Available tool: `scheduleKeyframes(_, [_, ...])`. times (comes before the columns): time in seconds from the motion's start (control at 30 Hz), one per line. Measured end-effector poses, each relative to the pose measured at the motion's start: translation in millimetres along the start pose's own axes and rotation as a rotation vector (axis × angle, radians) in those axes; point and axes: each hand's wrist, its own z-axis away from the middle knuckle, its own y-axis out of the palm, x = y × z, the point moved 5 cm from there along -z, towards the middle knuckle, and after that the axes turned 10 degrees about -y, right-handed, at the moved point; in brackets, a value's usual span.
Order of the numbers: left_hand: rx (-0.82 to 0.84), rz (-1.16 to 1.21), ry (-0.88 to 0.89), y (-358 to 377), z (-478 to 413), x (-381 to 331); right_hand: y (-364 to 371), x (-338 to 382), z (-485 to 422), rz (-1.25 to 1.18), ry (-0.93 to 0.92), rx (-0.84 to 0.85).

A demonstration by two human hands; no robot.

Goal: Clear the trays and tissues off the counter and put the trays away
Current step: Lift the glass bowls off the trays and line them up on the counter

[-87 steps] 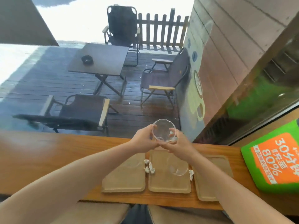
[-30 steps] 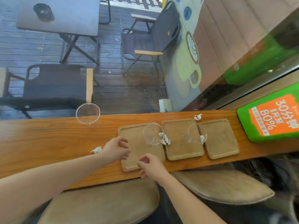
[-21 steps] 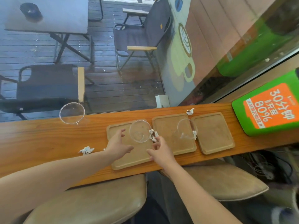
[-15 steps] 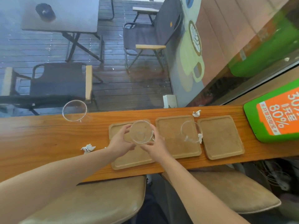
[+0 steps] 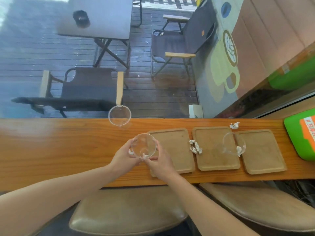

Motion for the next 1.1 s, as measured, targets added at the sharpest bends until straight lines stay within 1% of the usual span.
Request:
scheduleKeyframes(0.1, [-0.04,-0.048,-0.051,-62,12,28,62,21,-7,-0.028,-0.023,0.048])
scheduleKeyframes(0.2, [-0.083,-0.111,-0.089,-119,13,46,113,40,-23,-0.003,-0.03,0.08])
scheduleKeyframes(0.3, [-0.138,-0.138,-0.095,-164,5,55,151,60,-45,0.006,-0.03,0.072])
scheduleKeyframes(0.43, [-0.205,-0.144,-0.074,-203,-13,54,183,83,-76,-0.045,-0.015,0.033])
scheduleKeyframes(0.57, [-0.236,-0.134,-0.034,-222,-37,41,193,101,-103,-0.078,-0.002,-0.041])
scheduleKeyframes(0.77, [-0.199,-0.119,-0.035,-225,-66,29,190,100,-123,-0.118,0.02,-0.148])
scheduleKeyframes(0.87, [-0.16,-0.096,-0.066,-221,-74,30,189,95,-126,-0.119,0.043,-0.179])
scheduleKeyframes(1.1, [-0.12,-0.112,-0.064,-220,-85,25,186,94,-129,-0.092,0.067,-0.214])
